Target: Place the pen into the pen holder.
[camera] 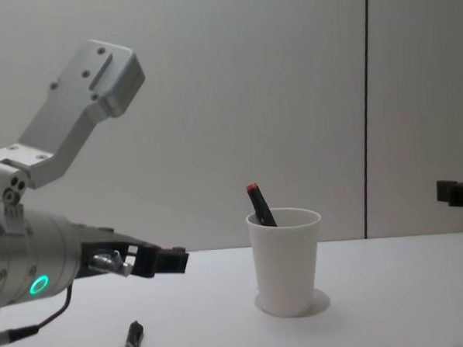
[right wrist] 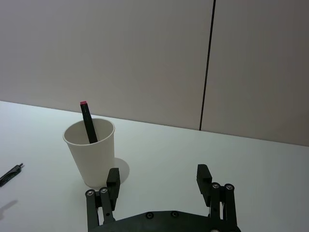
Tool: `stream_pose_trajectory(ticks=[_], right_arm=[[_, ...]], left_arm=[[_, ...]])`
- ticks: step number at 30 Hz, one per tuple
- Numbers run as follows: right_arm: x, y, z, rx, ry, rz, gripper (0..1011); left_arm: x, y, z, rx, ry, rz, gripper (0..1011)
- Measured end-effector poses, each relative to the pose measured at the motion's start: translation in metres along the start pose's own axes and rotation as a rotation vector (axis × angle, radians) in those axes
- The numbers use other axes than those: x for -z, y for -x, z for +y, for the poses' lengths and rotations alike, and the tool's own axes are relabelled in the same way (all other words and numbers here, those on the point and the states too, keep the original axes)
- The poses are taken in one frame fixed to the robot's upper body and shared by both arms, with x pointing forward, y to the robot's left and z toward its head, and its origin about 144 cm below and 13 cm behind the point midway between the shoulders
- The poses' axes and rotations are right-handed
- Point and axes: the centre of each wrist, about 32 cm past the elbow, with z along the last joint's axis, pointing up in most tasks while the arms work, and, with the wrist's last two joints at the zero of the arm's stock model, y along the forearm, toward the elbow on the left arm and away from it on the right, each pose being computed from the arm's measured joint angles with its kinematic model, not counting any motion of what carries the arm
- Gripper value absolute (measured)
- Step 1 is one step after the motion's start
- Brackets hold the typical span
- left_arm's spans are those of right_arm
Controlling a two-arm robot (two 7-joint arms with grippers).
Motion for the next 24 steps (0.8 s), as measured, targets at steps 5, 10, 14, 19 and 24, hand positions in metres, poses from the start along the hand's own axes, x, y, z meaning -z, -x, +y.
stream_pose_trajectory(ticks=[5, 10, 14, 19, 24], right_arm=[[0.0, 0.0, 0.0, 0.0, 0.0, 0.0, 1001], [0.0, 0.0, 0.0, 0.0, 0.0, 0.0, 1001], [0.0, 0.0, 0.0, 0.0, 0.0, 0.0, 1001], [0.0, 0.0, 0.0, 0.0, 0.0, 0.0, 1001], [0.0, 0.0, 0.0, 0.0, 0.0, 0.0, 1001]], left_arm=[[-0.001, 0.002, 0.002, -0.003, -0.043, 0.038, 1004], [0.0, 0.004, 0.003, -0.005, -0.076, 0.069, 1004], [0.0, 0.007, 0.003, -0.009, -0.106, 0.1, 1004], [0.002, 0.009, 0.002, -0.012, -0.134, 0.131, 1004], [0.005, 0.011, 0.0, -0.02, -0.163, 0.158, 1004]])
